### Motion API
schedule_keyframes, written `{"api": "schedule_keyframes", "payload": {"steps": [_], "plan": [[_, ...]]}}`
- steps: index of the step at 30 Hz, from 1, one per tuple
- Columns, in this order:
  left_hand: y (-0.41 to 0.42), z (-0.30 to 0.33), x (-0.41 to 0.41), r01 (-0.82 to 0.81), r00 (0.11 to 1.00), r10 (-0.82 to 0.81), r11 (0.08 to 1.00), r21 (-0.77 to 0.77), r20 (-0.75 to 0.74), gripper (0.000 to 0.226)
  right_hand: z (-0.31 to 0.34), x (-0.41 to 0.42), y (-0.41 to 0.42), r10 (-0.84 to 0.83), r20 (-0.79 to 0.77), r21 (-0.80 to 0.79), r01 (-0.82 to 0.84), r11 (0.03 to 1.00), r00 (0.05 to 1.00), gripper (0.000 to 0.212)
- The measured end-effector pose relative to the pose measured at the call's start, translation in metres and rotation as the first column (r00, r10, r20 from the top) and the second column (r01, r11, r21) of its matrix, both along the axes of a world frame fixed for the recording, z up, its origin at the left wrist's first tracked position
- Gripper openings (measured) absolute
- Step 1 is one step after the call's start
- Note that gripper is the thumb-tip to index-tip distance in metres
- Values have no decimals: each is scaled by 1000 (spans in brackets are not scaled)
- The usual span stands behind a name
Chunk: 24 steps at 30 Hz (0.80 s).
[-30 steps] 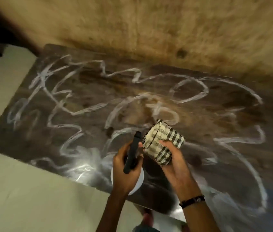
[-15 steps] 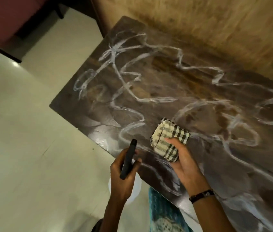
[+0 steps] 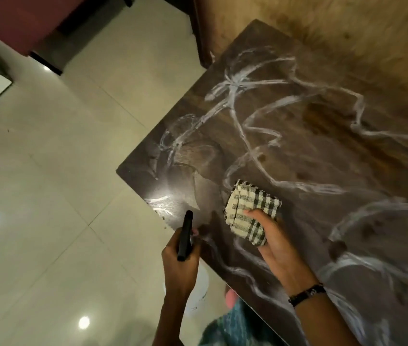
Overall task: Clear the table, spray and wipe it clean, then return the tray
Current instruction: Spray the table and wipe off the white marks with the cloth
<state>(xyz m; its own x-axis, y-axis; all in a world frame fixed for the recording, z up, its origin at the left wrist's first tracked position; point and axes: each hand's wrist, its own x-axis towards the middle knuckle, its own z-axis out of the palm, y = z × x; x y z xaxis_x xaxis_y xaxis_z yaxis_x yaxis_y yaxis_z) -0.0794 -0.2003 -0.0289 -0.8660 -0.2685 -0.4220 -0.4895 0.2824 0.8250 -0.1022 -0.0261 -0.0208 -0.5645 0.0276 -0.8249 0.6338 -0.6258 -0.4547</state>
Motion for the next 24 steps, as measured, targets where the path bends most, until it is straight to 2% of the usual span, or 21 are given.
{"api": "schedule_keyframes", "payload": {"steps": [3,7,11,13,15,17,20,22,24], "plan": [[-22,-6,-14,6,998,-4,1000,-30,61,18,-2,-17,-14,48,-12,11,-47,999,999,41],[-43,-9,-26,-2,999,5,996,-91,40,16,-1,-34,-27,118,-21,36,-117,992,993,51],[-56,-12,-38,30,999,-28,981,-192,18,21,-5,-49,-41,191,-10,73,-190,979,981,102],[-60,-13,-44,7,1000,-3,975,-220,16,30,-7,-54,-48,209,0,81,-208,975,978,118],[-66,-16,-48,-3,1000,6,974,-225,15,36,-10,-57,-54,197,2,98,-196,976,980,124],[-73,-18,-51,25,1000,-21,976,-216,24,35,-14,-57,-59,170,-9,103,-168,980,985,121],[-86,-17,-57,109,993,-98,975,-196,69,23,-11,-59,-73,131,-9,138,-129,982,991,115],[-95,-15,-60,125,990,-110,974,-188,86,18,-5,-62,-83,94,-23,155,-90,984,995,86],[-105,-13,-64,121,990,-105,977,-178,94,23,-5,-60,-93,53,-9,153,-51,987,999,54]]}}
